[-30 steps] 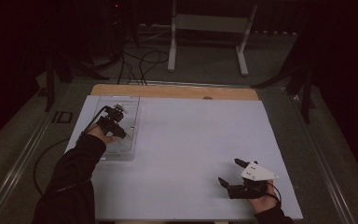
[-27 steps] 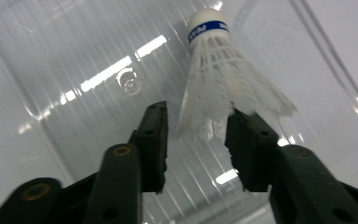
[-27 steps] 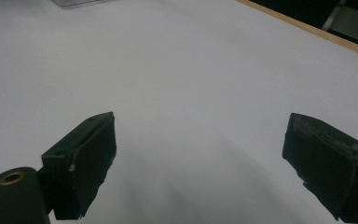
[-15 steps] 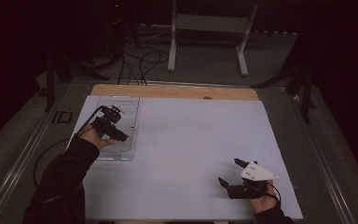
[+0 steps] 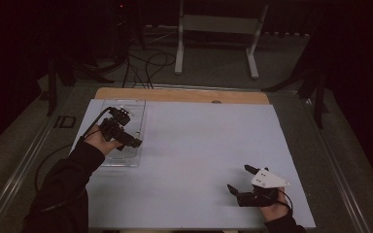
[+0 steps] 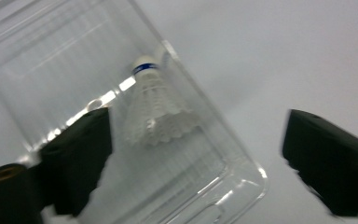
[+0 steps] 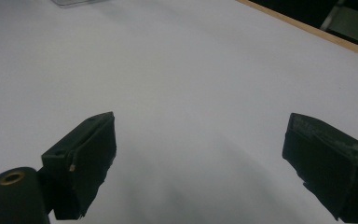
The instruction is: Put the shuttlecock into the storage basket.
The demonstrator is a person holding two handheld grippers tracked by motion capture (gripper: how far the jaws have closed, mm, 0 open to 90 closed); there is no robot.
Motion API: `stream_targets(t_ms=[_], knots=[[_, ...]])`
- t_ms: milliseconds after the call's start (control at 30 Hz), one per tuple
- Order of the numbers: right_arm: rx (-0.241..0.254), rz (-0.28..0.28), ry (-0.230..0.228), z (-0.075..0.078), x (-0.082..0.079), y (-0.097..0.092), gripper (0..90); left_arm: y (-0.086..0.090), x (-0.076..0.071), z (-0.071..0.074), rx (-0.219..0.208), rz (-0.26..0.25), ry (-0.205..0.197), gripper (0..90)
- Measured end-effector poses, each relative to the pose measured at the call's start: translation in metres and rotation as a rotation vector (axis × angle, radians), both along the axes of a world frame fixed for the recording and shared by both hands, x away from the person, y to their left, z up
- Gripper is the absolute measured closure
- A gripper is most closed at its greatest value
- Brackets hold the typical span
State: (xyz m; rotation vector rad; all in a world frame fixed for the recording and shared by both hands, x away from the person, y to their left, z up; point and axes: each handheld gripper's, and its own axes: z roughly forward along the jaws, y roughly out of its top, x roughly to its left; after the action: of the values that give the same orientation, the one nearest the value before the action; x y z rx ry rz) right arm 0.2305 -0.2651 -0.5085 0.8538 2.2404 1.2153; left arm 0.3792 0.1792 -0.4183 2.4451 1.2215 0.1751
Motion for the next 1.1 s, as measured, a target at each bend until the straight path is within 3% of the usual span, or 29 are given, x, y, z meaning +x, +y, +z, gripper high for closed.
stream_targets(t_ms=[67, 167, 267, 500, 600, 933, 1100], knots=[[0.002, -0.002, 0.002, 0.000, 0.000, 0.000, 9.8, -0.002, 0.000, 0.000, -0.003, -0.007, -0.001, 7.9], [0.000, 0.001, 0.001, 0.000, 0.000, 0.000, 9.8, -0.006, 0.000, 0.000, -0.006, -0.045, 0.003, 0.7], [0.001, 0.000, 0.001, 0.000, 0.000, 0.000, 9.8, -0.008, -0.001, 0.000, 0.000, -0.053, -0.011, 0.1], [0.002, 0.002, 0.002, 0.000, 0.000, 0.000, 9.8, -0.018, 0.000, 0.003, -0.034, -0.070, -0.045, 0.0], [0.000, 0.001, 0.002, 0.000, 0.000, 0.000, 9.8, -0.024, 0.000, 0.005, -0.063, -0.090, -0.041, 0.1], [0.000, 0.001, 0.003, 0.000, 0.000, 0.000, 9.8, -0.037, 0.000, 0.006, -0.094, -0.124, -0.036, 0.0], [0.002, 0.001, 0.003, 0.000, 0.000, 0.000, 9.8, -0.047, -0.004, 0.007, -0.092, -0.158, -0.078, 0.1]])
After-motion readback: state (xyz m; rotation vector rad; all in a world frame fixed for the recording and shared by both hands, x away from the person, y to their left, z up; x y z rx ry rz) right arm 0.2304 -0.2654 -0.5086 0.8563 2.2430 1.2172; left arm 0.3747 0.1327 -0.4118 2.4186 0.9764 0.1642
